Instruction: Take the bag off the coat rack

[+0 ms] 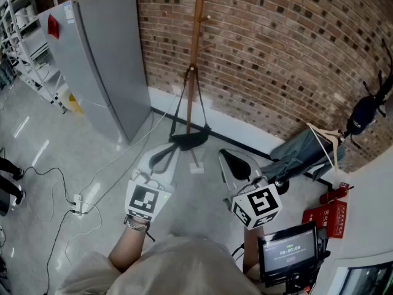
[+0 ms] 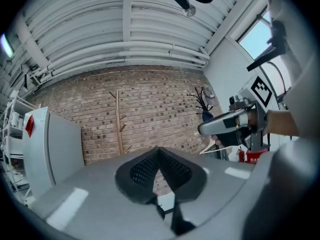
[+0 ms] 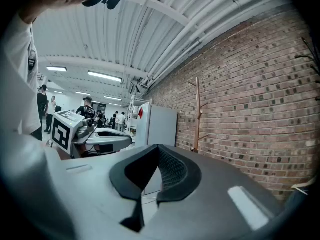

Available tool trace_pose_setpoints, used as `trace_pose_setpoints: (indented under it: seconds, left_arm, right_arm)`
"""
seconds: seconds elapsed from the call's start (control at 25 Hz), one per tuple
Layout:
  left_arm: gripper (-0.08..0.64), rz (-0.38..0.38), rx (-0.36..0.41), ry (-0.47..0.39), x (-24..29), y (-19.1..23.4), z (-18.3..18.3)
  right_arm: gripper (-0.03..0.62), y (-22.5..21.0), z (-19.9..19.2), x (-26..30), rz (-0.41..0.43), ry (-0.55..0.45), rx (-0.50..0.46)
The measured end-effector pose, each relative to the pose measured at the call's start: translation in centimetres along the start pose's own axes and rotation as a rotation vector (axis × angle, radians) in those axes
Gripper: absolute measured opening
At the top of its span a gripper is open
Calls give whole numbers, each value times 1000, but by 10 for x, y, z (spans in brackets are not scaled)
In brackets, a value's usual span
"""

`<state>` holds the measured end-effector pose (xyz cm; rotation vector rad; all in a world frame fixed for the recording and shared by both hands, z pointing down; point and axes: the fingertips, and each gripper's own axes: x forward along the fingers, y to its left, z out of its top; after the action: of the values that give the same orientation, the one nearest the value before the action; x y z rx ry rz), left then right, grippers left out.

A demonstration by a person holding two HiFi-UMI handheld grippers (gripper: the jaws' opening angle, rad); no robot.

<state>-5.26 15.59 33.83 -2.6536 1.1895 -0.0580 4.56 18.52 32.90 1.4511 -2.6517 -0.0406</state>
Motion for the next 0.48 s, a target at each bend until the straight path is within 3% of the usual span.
trace_pose_setpoints:
  seconds: [0.48]
  left_arm:
    - [0, 8, -17, 4, 12, 20, -11]
  right_arm:
    - [3, -14, -1, 22, -19, -22, 49]
